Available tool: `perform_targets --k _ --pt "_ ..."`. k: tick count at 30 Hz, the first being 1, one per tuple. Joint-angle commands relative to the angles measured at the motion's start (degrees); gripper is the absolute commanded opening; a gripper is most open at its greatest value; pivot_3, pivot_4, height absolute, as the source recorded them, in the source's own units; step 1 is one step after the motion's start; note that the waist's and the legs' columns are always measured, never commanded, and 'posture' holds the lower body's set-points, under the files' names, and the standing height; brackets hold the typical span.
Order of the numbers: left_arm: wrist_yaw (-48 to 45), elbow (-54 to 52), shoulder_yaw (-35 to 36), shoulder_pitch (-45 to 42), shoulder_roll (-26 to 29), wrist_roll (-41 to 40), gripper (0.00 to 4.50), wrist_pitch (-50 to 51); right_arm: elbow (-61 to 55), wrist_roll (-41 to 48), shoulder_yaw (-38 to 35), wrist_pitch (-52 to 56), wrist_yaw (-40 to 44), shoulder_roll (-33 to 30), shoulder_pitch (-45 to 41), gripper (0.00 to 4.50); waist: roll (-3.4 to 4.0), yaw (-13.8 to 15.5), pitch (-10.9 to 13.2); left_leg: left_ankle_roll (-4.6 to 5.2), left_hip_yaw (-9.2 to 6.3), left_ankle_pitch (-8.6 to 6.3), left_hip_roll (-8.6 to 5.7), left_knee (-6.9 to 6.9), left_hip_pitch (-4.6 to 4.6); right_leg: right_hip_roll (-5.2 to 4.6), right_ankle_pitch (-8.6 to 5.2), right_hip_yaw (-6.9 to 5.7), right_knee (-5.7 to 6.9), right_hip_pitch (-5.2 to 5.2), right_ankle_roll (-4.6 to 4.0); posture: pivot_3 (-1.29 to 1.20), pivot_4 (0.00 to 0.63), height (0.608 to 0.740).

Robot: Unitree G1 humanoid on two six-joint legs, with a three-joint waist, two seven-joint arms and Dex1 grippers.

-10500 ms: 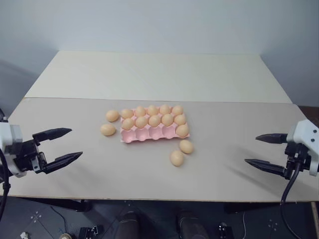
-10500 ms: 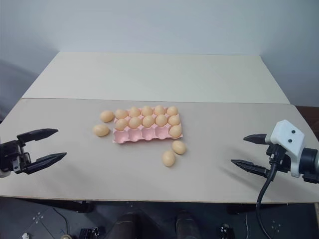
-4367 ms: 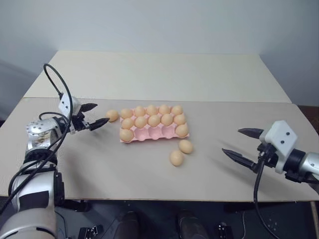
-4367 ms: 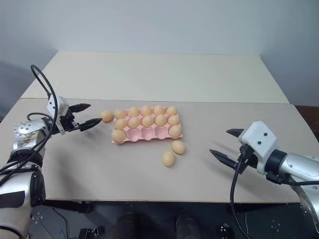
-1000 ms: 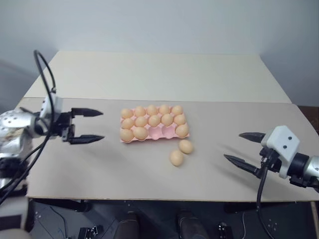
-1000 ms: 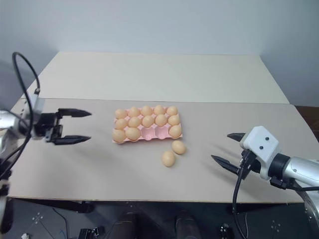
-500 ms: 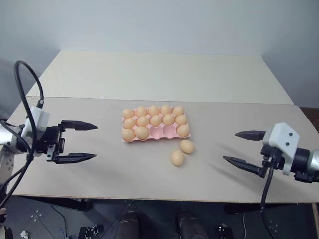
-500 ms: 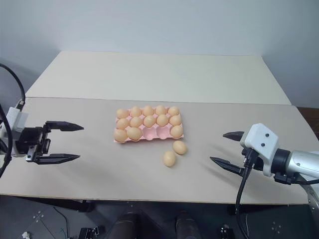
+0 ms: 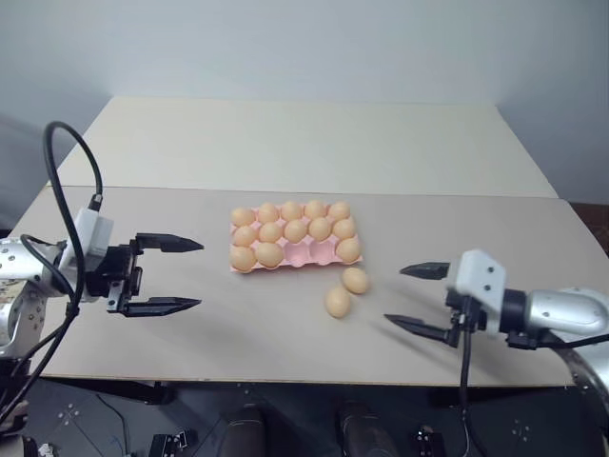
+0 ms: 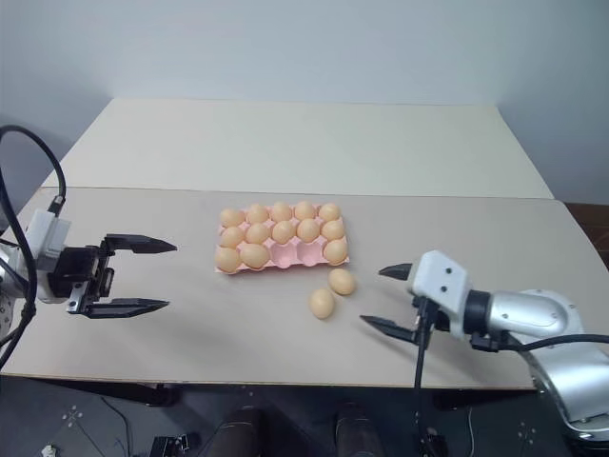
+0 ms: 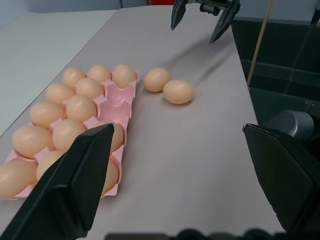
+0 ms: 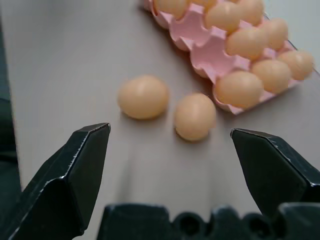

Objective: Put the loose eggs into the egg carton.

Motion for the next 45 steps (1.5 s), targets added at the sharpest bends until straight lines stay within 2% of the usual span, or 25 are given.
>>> perform_targets --k 1,7,13,29,32,36,39,45 --pt "0.29 -2.35 0.61 0.12 -0.25 -0.33 4.49 0.88 -1.86 -4.05 5.49 -2.59 -2.28 1.65 -2.85 4.5 0.01 0.0 0.01 0.0 0.0 0.0 0.0 0.0 -0.01 0.0 0.0 0.0 0.0 -0.02 0.0 0.0 0.15 0.74" --pt "0.33 -2.28 0.18 -0.61 -0.54 0.3 4.49 1.32 0.26 -14.53 16.9 -6.79 -6.01 5.78 -7.33 4.5 0.01 0.02 0.01 0.0 -0.01 0.0 0.0 0.0 -0.02 0.01 0.0 0.0 0.0 -0.04 0.0 0.0 0.15 0.74" --pt "0.29 -2.13 -0.36 -1.32 -0.64 0.46 4.49 1.52 4.24 -23.71 24.17 -12.13 -7.09 8.28 -10.72 4.5 0.01 0.02 0.01 0.0 0.0 0.0 0.0 0.0 -0.02 0.01 0.0 -0.01 0.0 -0.05 0.0 0.0 0.15 0.74" --pt "0.84 -2.01 -0.12 -0.68 -1.0 1.52 4.49 0.8 11.16 -32.23 26.98 -19.18 -4.63 9.03 -12.68 4.5 0.01 0.04 0.01 0.0 -0.01 0.0 0.0 0.0 -0.02 0.01 0.0 -0.01 0.01 -0.06 -0.01 0.0 0.15 0.74" --pt "0.79 -1.93 -0.19 -0.78 -1.16 1.76 4.5 0.67 12.2 -33.23 27.06 -20.64 -4.07 8.72 -12.34 3.89 0.01 0.04 0.01 0.0 -0.01 0.0 0.0 0.0 -0.02 0.01 0.0 -0.01 0.01 -0.06 -0.01 0.0 0.15 0.74" --pt "0.66 -1.66 -0.23 -1.27 -1.44 2.06 4.5 0.71 12.69 -33.08 26.58 -22.27 -3.86 9.3 -12.2 2.63 0.01 0.04 0.01 0.0 -0.01 0.0 0.0 0.0 -0.02 0.01 0.0 -0.01 0.02 -0.06 -0.01 0.0 0.15 0.74" --pt "0.58 -1.2 -0.41 -1.64 -1.51 2.35 4.5 0.59 12.69 -33.72 26.4 -21.96 -4.42 9.91 -12.27 2.42 0.02 0.04 0.01 0.0 -0.01 0.0 0.0 0.0 -0.02 0.01 0.0 -0.01 0.02 -0.06 -0.01 0.0 0.15 0.74" --pt "0.39 -0.63 -0.37 -1.93 -1.44 2.8 4.5 0.34 9.22 -30.55 23.86 -19.6 -3.66 10.78 -11.79 2.42 0.02 0.05 0.01 0.0 -0.01 0.0 0.0 0.0 -0.02 0.01 0.0 -0.01 0.02 -0.06 -0.01 0.0 0.15 0.74"
